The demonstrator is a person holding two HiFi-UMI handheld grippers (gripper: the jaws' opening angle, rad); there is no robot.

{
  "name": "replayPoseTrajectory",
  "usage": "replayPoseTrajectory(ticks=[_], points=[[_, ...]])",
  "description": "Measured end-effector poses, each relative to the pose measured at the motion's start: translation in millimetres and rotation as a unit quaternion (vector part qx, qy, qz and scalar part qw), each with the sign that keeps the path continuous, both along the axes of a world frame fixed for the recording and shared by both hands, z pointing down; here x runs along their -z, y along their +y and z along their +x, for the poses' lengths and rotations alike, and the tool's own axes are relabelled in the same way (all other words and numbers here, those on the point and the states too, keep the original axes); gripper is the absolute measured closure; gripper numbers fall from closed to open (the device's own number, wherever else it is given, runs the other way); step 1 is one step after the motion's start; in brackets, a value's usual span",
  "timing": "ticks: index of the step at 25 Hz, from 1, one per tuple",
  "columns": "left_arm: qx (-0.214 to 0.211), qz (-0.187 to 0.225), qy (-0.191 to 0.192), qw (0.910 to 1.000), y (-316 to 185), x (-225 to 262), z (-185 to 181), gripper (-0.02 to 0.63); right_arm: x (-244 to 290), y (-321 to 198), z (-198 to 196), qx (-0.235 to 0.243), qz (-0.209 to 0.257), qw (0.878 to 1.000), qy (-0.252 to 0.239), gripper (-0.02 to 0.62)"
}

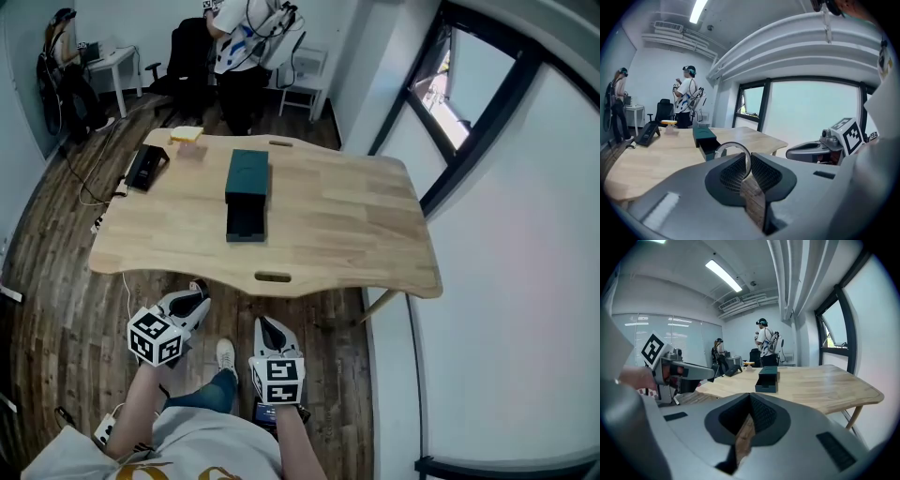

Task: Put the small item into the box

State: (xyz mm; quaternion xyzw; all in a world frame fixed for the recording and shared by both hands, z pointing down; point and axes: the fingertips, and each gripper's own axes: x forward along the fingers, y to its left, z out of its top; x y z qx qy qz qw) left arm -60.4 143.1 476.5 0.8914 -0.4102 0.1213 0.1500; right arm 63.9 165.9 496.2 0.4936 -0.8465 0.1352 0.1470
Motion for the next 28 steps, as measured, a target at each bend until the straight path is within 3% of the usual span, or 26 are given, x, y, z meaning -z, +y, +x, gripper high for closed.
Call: replayPoseTrajectory(ticks=[7,12,19,28], points=[[-0.031,-0.022,0.001,0.9993,-156.9,-8.2,-8.4,0.568,-5.3,-153.1,-12.2,-0.018,-0.02,1.0,0.012,0.591],[-0.042,-0.049,0.01,0.9979,-232.5,-26.5,-18.6,0.568,-13.0,-223.1,-19.8,-0.025,-0.031,0.999,0.018,0.591],[-0.059,-0.061,0.022,0.9962,-287.7,-35.3,-14.9,0.568,-23.8,-269.1,-13.9,-0.047,-0.043,0.998,0.02,0.591],[-0.065,-0.047,0.023,0.9965,-326.7,-23.5,-10.1,0.568,-17.9,-299.9,-15.3,-0.031,-0.036,0.999,0.011,0.591]])
